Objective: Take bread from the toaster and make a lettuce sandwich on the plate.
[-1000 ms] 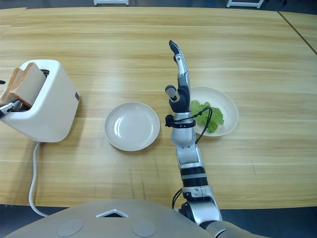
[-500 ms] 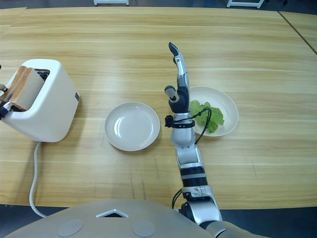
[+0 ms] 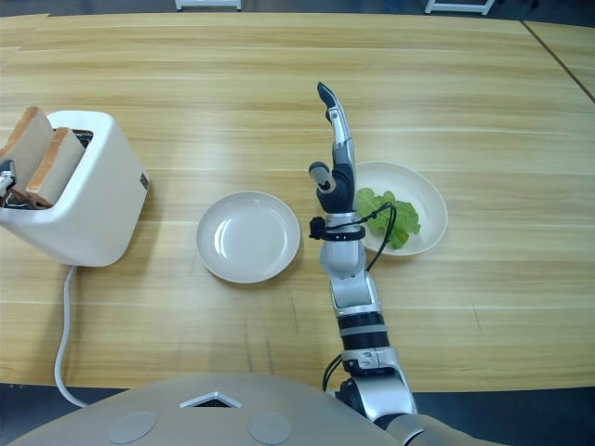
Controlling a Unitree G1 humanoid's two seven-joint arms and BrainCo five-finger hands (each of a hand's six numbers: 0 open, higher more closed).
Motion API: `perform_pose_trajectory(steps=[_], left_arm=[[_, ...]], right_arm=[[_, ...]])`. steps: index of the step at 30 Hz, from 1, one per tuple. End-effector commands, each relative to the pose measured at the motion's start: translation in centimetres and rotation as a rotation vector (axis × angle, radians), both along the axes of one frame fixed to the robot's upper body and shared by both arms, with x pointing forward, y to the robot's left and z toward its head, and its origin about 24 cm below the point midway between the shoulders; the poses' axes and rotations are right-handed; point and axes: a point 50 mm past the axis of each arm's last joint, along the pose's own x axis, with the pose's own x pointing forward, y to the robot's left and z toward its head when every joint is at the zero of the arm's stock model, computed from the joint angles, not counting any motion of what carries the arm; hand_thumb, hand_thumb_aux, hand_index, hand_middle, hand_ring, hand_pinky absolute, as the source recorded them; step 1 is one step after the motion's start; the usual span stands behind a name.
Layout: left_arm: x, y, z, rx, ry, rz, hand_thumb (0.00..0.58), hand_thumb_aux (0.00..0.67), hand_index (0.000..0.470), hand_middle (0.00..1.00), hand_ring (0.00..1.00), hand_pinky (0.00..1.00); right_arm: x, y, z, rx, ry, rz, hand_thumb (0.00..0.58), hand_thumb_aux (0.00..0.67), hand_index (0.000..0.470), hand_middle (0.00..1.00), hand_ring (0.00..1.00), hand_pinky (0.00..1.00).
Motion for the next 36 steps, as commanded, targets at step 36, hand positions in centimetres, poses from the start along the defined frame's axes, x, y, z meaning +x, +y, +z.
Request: perform_pose_trajectory(steps=[36], left_arm=[[8.1, -19.0, -3.5, -0.644, 0.653, -0.759, 0.580, 0.670, 0.470, 0.00, 0.00, 0.00]], right_arm=[[0.4, -3.1, 1.9, -0.018, -0.087, -0.130, 0.000, 0.000, 0.000, 0.00, 0.00, 0.00]])
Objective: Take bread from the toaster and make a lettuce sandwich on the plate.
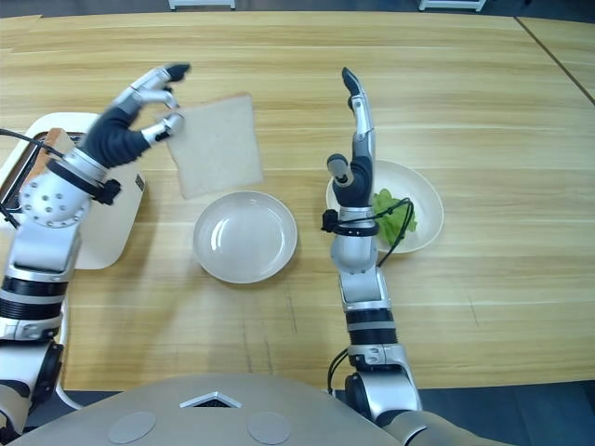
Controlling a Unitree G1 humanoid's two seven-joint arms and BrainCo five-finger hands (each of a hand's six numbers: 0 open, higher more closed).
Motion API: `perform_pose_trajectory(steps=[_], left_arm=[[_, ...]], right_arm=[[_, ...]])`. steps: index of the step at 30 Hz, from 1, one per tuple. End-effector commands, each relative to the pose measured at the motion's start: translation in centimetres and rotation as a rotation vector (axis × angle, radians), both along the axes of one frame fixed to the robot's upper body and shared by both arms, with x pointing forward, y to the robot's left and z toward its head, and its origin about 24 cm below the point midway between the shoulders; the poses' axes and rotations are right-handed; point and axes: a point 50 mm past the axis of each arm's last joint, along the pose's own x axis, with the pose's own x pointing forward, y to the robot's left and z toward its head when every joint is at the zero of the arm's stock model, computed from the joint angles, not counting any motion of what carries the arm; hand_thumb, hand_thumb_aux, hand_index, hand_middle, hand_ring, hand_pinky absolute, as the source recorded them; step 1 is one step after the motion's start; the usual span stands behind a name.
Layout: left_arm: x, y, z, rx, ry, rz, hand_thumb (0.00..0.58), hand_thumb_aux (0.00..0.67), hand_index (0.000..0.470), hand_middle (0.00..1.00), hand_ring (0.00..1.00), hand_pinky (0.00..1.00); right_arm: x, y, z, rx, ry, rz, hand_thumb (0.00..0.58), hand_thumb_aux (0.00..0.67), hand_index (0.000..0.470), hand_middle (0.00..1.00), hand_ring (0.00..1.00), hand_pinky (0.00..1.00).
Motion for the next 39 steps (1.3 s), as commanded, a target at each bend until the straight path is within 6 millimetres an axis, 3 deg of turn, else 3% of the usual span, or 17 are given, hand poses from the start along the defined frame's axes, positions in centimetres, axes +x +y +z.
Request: perform_pose_trajectory(steps=[1, 9, 15, 16, 17, 22, 24, 27, 30, 33, 36, 39], left_arm=[[-0.2, -1.2, -3.8, 0.048, 0.173, -0.064, 0.580, 0.670, 0.470, 0.00, 0.00, 0.00], [-0.3, -2.2, -8.3, 0.186, 0.288, -0.088, 0.580, 0.670, 0.470, 0.00, 0.00, 0.00], [-0.4, -2.3, -9.7, 0.258, 0.304, -0.079, 0.580, 0.670, 0.470, 0.00, 0.00, 0.00], [-0.4, -2.2, -9.7, 0.265, 0.296, -0.070, 0.560, 0.547, 0.383, 0.00, 0.00, 0.00], [-0.4, -2.2, -9.6, 0.269, 0.289, -0.067, 0.009, 0.005, 0.004, 0.00, 0.00, 0.00], [-0.7, -2.2, -8.7, 0.316, 0.244, -0.053, 0.000, 0.000, 0.000, 0.00, 0.00, 0.00], [-0.8, -1.9, -8.2, 0.334, 0.213, -0.026, 0.000, 0.000, 0.000, 0.00, 0.00, 0.00], [-1.0, -1.4, -7.0, 0.319, 0.167, 0.013, 0.000, 0.000, 0.000, 0.00, 0.00, 0.00], [-1.5, -0.9, -5.8, 0.300, 0.126, 0.048, 0.000, 0.000, 0.000, 0.00, 0.00, 0.00], [-2.1, -0.2, -4.4, 0.255, 0.072, 0.095, 0.000, 0.000, 0.000, 0.00, 0.00, 0.00], [-2.5, -0.1, -4.0, 0.207, 0.062, 0.106, 0.000, 0.000, 0.000, 0.00, 0.00, 0.00], [-2.6, 0.1, -4.2, 0.201, 0.069, 0.119, 0.000, 0.000, 0.000, 0.00, 0.00, 0.00]], right_arm=[[0.2, -0.9, 0.6, -0.011, -0.019, -0.038, 0.000, 0.000, 0.000, 0.00, 0.00, 0.00], [0.0, -0.8, 0.6, -0.012, -0.016, -0.037, 0.000, 0.000, 0.000, 0.00, 0.00, 0.00], [0.0, -0.8, 0.6, -0.017, -0.016, -0.038, 0.000, 0.000, 0.000, 0.00, 0.00, 0.00], [0.0, -0.9, 0.6, -0.020, -0.016, -0.039, 0.000, 0.000, 0.000, 0.00, 0.00, 0.00], [0.0, -1.0, 0.6, -0.025, -0.017, -0.041, 0.000, 0.000, 0.000, 0.00, 0.00, 0.00], [0.1, -2.7, 1.2, -0.117, -0.033, -0.093, 0.000, 0.000, 0.000, 0.00, 0.00, 0.00], [0.3, -4.3, 1.4, -0.180, -0.023, -0.151, 0.000, 0.000, 0.000, 0.00, 0.00, 0.00], [0.6, -8.6, 0.8, -0.324, 0.056, -0.308, 0.000, 0.000, 0.000, 0.00, 0.00, 0.00], [0.6, -13.1, -0.4, -0.474, 0.188, -0.468, 0.000, 0.000, 0.000, 0.00, 0.00, 0.00], [0.8, -16.1, -2.7, -0.783, 0.354, -0.592, 0.000, 0.000, 0.000, 0.00, 0.00, 0.00], [1.0, -17.3, -4.9, -1.002, 0.470, -0.634, 0.000, 0.000, 0.000, 0.00, 0.00, 0.00], [1.2, -17.3, -6.3, -1.114, 0.536, -0.608, 0.000, 0.000, 0.000, 0.00, 0.00, 0.00]])
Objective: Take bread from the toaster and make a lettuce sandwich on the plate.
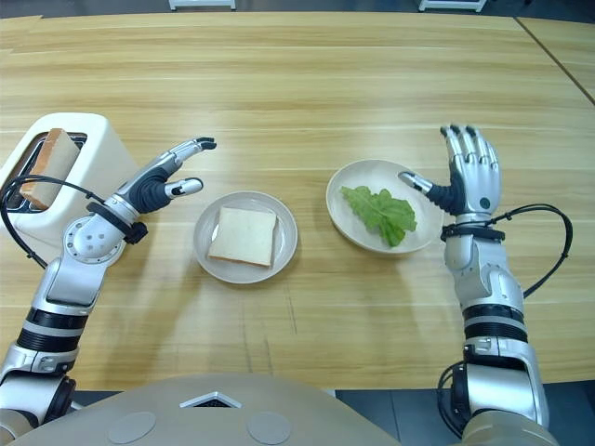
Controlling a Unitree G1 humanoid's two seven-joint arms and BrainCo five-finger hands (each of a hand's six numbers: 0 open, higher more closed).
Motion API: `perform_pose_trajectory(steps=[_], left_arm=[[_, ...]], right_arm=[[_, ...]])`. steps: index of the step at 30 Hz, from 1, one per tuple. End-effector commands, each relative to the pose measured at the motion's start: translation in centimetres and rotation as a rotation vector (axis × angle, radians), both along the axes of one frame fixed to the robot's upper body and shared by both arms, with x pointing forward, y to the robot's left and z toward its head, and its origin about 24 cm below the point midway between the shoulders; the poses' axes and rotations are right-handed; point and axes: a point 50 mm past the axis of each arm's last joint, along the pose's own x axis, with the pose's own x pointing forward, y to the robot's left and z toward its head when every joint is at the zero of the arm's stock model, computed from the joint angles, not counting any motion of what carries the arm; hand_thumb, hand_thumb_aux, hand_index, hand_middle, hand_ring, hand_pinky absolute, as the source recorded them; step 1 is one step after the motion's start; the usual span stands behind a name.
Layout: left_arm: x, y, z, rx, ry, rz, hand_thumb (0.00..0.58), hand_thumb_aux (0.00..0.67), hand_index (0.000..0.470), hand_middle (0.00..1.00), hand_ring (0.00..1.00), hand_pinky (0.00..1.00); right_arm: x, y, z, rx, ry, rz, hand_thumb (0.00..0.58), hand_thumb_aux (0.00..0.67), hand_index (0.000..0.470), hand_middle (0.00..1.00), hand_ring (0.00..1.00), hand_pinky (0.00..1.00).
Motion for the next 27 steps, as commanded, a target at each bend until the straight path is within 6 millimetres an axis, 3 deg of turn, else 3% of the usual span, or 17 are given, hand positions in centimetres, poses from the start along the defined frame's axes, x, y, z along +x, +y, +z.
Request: perform_pose_trajectory(steps=[1, 5, 11, 13, 15, 17, 19, 22, 25, 26, 27], left_arm=[[-0.2, 0.4, -0.5, -0.011, 0.019, 0.021, 0.000, 0.000, 0.000, 0.00, 0.00, 0.00], [-0.2, 0.4, -0.7, -0.010, 0.023, 0.030, 0.000, 0.000, 0.000, 0.00, 0.00, 0.00], [-0.2, 0.6, -0.8, -0.012, 0.023, 0.039, 0.000, 0.000, 0.000, 0.00, 0.00, 0.00], [-0.1, 0.6, -0.9, -0.014, 0.024, 0.040, 0.000, 0.000, 0.000, 0.00, 0.00, 0.00], [-0.1, 0.5, -1.0, -0.015, 0.025, 0.041, 0.000, 0.000, 0.000, 0.00, 0.00, 0.00], [-0.1, 0.6, -1.1, -0.014, 0.026, 0.044, 0.000, 0.000, 0.000, 0.00, 0.00, 0.00], [-0.1, 0.6, -1.1, -0.013, 0.026, 0.044, 0.000, 0.000, 0.000, 0.00, 0.00, 0.00], [0.0, 0.6, -1.1, -0.013, 0.023, 0.042, 0.000, 0.000, 0.000, 0.00, 0.00, 0.00], [0.0, 0.6, -1.1, -0.013, 0.022, 0.040, 0.000, 0.000, 0.000, 0.00, 0.00, 0.00], [0.0, 0.6, -1.1, -0.013, 0.022, 0.040, 0.000, 0.000, 0.000, 0.00, 0.00, 0.00], [0.1, 0.6, -1.2, -0.012, 0.022, 0.040, 0.000, 0.000, 0.000, 0.00, 0.00, 0.00]], right_arm=[[0.7, 0.1, -1.2, -0.101, 0.113, 0.012, 0.000, 0.000, 0.000, 0.00, 0.00, 0.00], [0.7, 0.2, -2.3, -0.132, 0.203, 0.031, 0.000, 0.000, 0.000, 0.00, 0.00, 0.00], [0.5, 0.4, -2.4, -0.149, 0.253, 0.084, 0.000, 0.000, 0.000, 0.00, 0.00, 0.00], [0.4, 0.6, -2.7, -0.154, 0.284, 0.105, 0.071, 0.042, 0.029, 0.00, 0.00, 0.00], [0.3, 0.7, -2.9, -0.155, 0.306, 0.122, 0.096, 0.058, 0.041, 0.00, 0.00, 0.00], [0.4, 0.8, -2.8, -0.155, 0.316, 0.130, 0.216, 0.139, 0.098, 0.00, 0.00, 0.00], [0.5, 1.0, -3.0, -0.155, 0.336, 0.141, 0.297, 0.202, 0.142, 0.00, 0.00, 0.00], [0.5, 1.3, -3.7, -0.149, 0.378, 0.151, 0.307, 0.210, 0.147, 0.00, 0.00, 0.00], [0.2, 1.4, -4.5, -0.141, 0.436, 0.152, 0.261, 0.173, 0.122, 0.00, 0.00, 0.00], [0.2, 1.5, -4.7, -0.138, 0.446, 0.156, 0.288, 0.194, 0.136, 0.00, 0.00, 0.00], [0.2, 1.5, -4.7, -0.135, 0.446, 0.160, 0.366, 0.263, 0.184, 0.00, 0.00, 0.00]])
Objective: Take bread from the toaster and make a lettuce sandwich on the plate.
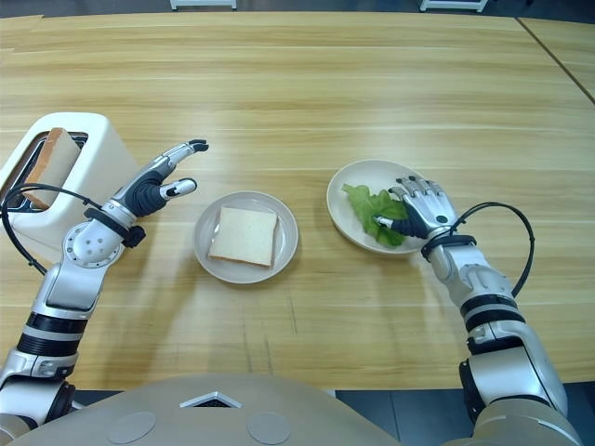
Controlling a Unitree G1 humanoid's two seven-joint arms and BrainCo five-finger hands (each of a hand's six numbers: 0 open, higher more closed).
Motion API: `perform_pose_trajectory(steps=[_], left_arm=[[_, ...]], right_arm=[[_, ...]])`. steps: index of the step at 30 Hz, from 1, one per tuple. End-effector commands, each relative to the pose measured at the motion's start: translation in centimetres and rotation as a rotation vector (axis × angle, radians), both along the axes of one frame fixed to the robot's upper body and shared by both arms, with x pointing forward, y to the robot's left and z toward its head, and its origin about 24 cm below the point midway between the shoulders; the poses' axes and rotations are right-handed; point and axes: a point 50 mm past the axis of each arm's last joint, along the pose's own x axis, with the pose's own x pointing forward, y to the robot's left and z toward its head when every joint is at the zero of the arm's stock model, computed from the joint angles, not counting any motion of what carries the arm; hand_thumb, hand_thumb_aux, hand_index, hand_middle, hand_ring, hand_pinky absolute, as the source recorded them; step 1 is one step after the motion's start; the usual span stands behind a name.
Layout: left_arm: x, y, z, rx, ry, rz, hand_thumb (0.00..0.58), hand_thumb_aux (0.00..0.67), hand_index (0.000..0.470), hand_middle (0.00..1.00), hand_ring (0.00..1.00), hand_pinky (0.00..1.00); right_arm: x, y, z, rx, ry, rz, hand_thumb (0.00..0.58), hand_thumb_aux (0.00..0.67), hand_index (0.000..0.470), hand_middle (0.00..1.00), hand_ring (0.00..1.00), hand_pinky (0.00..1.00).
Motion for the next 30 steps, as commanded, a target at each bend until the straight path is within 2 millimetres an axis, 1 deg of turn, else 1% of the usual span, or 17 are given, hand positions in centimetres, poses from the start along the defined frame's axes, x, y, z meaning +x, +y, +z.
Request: perform_pose_trajectory(steps=[1, 2, 13, 15, 19, 21, 23, 25, 30], left_arm=[[0.1, 0.1, -0.2, 0.004, 0.006, 0.001, 0.000, 0.000, 0.000, 0.00, 0.00, 0.00], [0.1, 0.1, -0.3, 0.004, 0.006, 0.000, 0.000, 0.000, 0.000, 0.00, 0.00, 0.00], [0.3, 0.3, -0.5, 0.002, 0.007, 0.003, 0.000, 0.000, 0.000, 0.00, 0.00, 0.00], [0.3, 0.3, -0.5, 0.001, 0.006, 0.002, 0.000, 0.000, 0.000, 0.00, 0.00, 0.00], [0.4, 0.2, -0.6, -0.004, 0.001, 0.001, 0.000, 0.000, 0.000, 0.00, 0.00, 0.00], [0.4, 0.1, -0.5, -0.010, -0.003, 0.001, 0.000, 0.000, 0.000, 0.00, 0.00, 0.00], [0.4, 0.0, -0.5, -0.017, -0.010, 0.000, 0.000, 0.000, 0.000, 0.00, 0.00, 0.00], [0.5, 0.0, -0.3, -0.023, -0.017, 0.002, 0.000, 0.000, 0.000, 0.00, 0.00, 0.00], [0.5, -0.1, -0.1, -0.034, -0.032, 0.002, 0.000, 0.000, 0.000, 0.00, 0.00, 0.00]], right_arm=[[0.0, 0.4, -0.6, 0.020, 0.041, 0.014, 0.447, 0.349, 0.245, 0.00, 0.00, 0.00], [0.0, 0.5, -0.5, 0.024, 0.034, 0.018, 0.580, 0.670, 0.470, 0.00, 0.00, 0.00], [0.6, 1.0, 1.4, 0.067, -0.121, 0.084, 0.580, 0.670, 0.470, 0.00, 0.00, 0.00], [0.7, 1.3, 2.2, 0.083, -0.168, 0.103, 0.580, 0.670, 0.470, 0.00, 0.00, 0.00], [1.3, 2.7, 4.9, 0.161, -0.306, 0.169, 0.580, 0.670, 0.470, 0.00, 0.00, 0.00], [1.5, 3.8, 5.9, 0.201, -0.348, 0.214, 0.580, 0.670, 0.470, 0.00, 0.00, 0.00], [1.7, 5.4, 6.8, 0.250, -0.368, 0.279, 0.580, 0.670, 0.470, 0.00, 0.00, 0.00], [1.8, 7.7, 7.1, 0.289, -0.345, 0.376, 0.580, 0.670, 0.470, 0.00, 0.00, 0.00], [2.1, 13.5, 6.8, 0.363, -0.289, 0.583, 0.580, 0.670, 0.470, 0.00, 0.00, 0.00]])
